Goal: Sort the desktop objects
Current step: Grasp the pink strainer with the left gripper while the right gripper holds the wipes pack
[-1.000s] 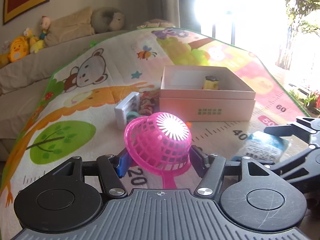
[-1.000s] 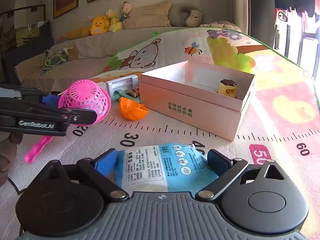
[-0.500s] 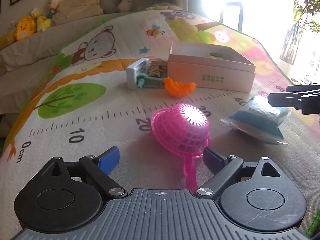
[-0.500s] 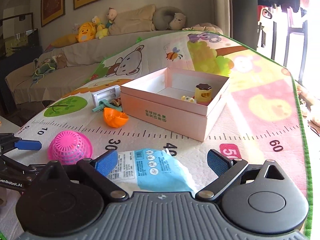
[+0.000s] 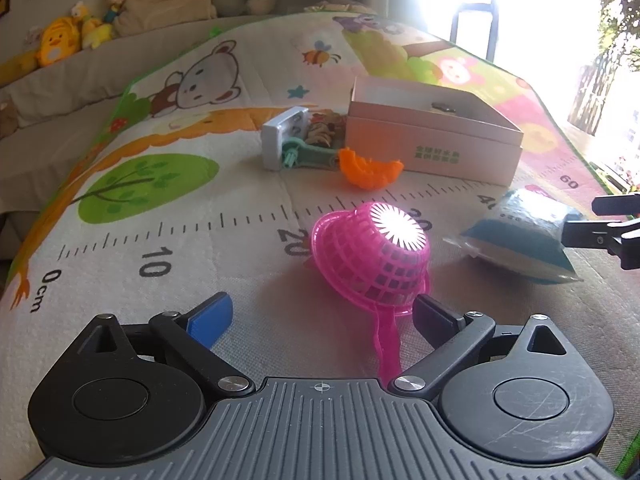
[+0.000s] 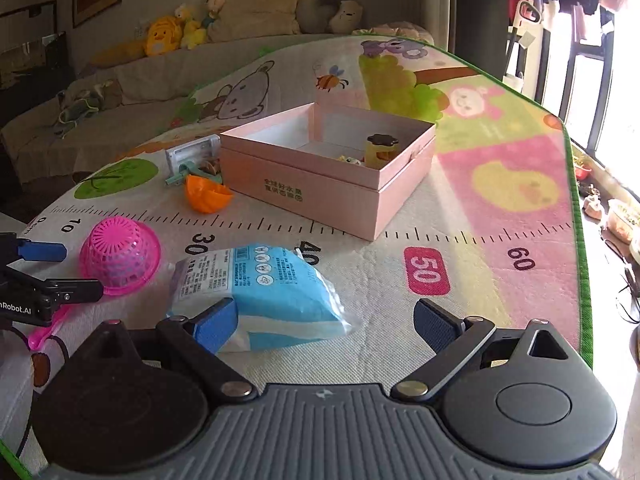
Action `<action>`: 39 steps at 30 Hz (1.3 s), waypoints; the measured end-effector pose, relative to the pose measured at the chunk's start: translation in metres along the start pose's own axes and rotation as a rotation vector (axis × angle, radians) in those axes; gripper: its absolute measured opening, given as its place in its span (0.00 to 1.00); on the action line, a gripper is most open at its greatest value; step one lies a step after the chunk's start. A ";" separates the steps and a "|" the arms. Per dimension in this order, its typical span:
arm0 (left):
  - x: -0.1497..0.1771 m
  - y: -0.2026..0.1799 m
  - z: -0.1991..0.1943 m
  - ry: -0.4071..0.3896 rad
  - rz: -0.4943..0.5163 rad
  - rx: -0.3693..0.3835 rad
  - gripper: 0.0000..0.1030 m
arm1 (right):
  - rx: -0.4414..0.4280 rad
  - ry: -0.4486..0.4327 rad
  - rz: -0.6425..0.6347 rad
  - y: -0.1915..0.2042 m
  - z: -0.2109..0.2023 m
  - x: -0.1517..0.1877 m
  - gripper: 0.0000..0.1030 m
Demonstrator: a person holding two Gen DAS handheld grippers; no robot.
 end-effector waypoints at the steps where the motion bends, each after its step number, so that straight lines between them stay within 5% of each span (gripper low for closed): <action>1: 0.000 0.000 0.000 0.001 -0.002 0.000 0.97 | -0.004 -0.004 -0.005 0.004 0.005 -0.005 0.93; 10: 0.000 0.001 0.003 0.015 -0.011 0.006 0.97 | -0.042 -0.018 -0.028 0.028 0.030 -0.026 0.93; 16: -0.001 -0.013 0.003 0.013 0.048 -0.001 0.98 | -0.045 -0.059 0.097 0.010 0.010 -0.033 0.93; 26: 0.008 -0.031 -0.004 0.028 0.119 0.080 0.98 | -0.231 0.028 0.128 0.039 0.033 -0.056 0.96; 33: 0.012 -0.015 -0.014 0.031 0.102 0.051 0.98 | -0.140 0.037 0.015 0.068 0.055 -0.057 0.99; 39: -0.001 -0.002 -0.010 0.037 0.057 0.014 0.98 | -0.046 0.050 -0.022 0.054 0.050 -0.037 0.98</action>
Point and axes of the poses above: each gripper's, at about its wrist camera, not at the fingertips, and z roughly the way its jaws point, y to its left, x to its underside, the point moved 3 cm from there along z, roughly the way its jaws point, and after that the axes turned 6 degrees about y, right-handed, at the moved point
